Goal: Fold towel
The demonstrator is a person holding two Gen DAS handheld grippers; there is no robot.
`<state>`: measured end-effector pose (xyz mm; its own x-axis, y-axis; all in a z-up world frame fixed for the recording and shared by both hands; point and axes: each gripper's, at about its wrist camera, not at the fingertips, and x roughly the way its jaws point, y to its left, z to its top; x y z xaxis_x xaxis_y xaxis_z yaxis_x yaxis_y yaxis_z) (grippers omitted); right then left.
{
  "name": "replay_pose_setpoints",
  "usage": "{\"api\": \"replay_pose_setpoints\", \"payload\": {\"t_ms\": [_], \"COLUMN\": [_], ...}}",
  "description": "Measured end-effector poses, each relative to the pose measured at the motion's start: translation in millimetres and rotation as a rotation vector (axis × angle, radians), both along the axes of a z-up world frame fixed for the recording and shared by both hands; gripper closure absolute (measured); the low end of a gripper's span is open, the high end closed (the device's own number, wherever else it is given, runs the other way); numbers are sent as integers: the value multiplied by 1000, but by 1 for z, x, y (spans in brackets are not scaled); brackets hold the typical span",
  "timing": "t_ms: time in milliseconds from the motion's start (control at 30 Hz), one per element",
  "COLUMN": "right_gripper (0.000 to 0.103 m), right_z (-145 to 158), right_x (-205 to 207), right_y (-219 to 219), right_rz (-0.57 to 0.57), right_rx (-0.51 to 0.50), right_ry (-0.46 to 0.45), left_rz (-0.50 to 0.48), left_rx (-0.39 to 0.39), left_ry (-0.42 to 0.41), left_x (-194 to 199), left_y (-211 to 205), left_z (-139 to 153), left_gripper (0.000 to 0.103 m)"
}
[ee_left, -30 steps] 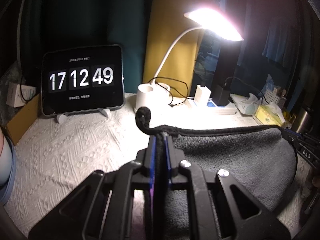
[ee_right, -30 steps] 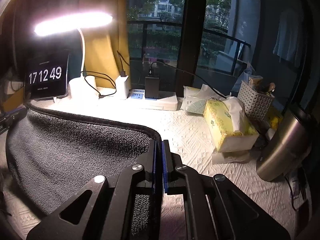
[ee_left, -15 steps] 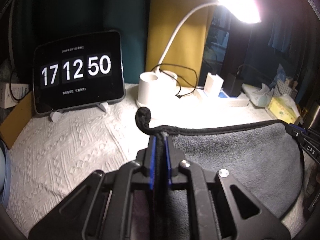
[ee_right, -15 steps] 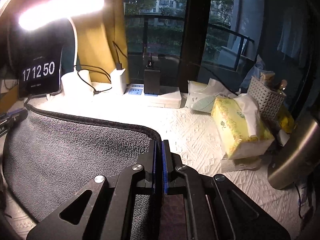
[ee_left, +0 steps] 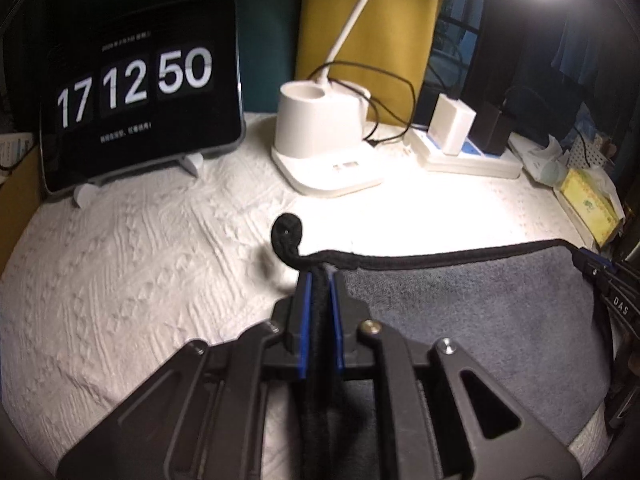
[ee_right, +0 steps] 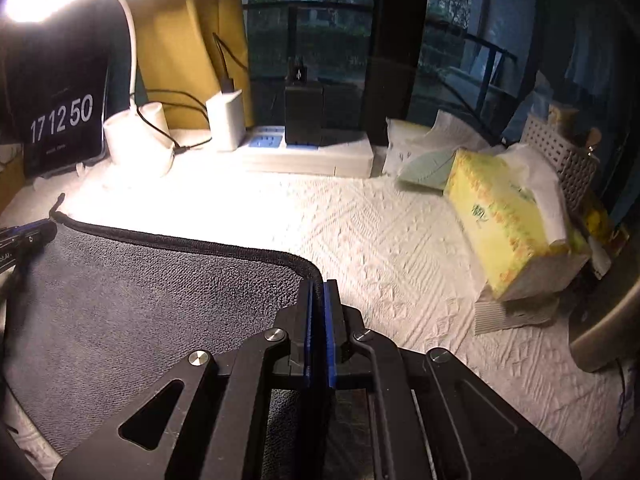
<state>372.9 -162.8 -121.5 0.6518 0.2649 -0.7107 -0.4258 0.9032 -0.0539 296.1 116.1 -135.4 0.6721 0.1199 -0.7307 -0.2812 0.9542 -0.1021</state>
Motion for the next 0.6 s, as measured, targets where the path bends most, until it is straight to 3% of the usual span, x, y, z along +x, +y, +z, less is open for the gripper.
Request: {"api": "replay_pose_setpoints", "payload": {"t_ms": [167, 367, 600], "right_gripper": [97, 97, 97], "right_z": [-4, -13, -15], "right_x": [5, 14, 15], "right_y": [-1, 2, 4], "right_rz": [-5, -9, -10], "right_rx": [6, -11, -22], "right_ry": [29, 87, 92], "left_rz": [-11, -4, -7], "left_rx": [-4, 5, 22], "left_ry": [58, 69, 76], "left_x": [7, 11, 12], "left_y": [-1, -1, -3], "left_z": [-6, -6, -7], "left_gripper": [93, 92, 90]}}
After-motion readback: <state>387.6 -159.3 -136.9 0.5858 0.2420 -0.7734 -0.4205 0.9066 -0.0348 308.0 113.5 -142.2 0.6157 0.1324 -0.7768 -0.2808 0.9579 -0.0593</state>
